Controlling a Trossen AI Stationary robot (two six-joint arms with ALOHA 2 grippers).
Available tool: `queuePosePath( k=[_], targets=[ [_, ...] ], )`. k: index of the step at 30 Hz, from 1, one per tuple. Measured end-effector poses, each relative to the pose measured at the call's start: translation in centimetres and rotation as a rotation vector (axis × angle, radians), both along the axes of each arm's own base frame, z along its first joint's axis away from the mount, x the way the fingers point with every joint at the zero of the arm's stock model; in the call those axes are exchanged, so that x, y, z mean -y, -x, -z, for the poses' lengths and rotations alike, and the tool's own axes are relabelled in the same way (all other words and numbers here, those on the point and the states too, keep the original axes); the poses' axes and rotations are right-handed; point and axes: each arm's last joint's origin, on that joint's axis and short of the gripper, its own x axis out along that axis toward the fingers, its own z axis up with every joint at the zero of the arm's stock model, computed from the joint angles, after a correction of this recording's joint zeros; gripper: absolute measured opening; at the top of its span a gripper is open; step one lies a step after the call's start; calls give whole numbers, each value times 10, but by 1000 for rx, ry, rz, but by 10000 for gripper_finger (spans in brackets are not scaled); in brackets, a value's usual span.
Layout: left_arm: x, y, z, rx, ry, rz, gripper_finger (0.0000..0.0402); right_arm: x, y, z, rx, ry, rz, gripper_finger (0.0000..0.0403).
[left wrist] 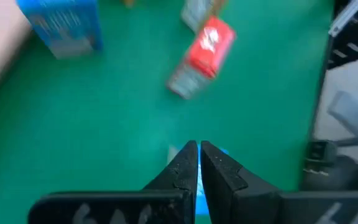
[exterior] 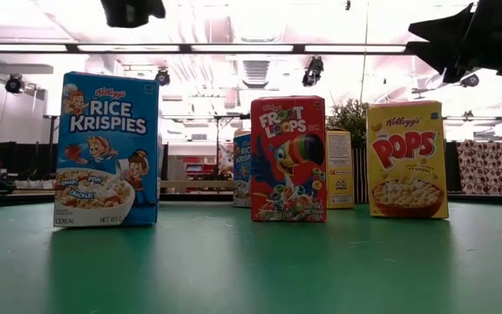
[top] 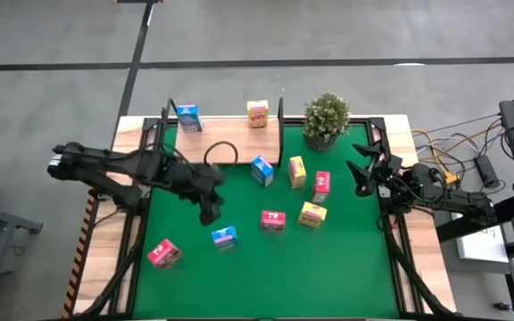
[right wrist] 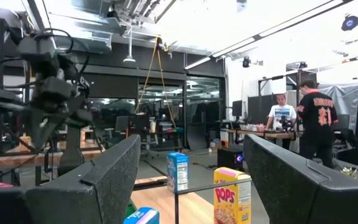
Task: Stack cereal on shelf
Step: Put the bottom blue cereal box aligned with the other blue cereal box on the shelf
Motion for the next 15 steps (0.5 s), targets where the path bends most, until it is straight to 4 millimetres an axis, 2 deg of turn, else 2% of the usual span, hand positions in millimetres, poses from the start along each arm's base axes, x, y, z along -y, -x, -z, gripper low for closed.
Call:
queuePosePath(
  k=[4,7,11,15],
  targets=[
    [32,-2,17,-115,56,32,2,0,0,0,2,1,0,274],
    [56,-7,32,-174,33,91,14,0,0,0,-1,13,5,274],
    [70,-13,45,-227,-33,123,60,0,0,-1,-1,17,7,274],
    [75,-19,59,-290,-69,149,131,0,0,-1,0,17,6,274]
  ],
)
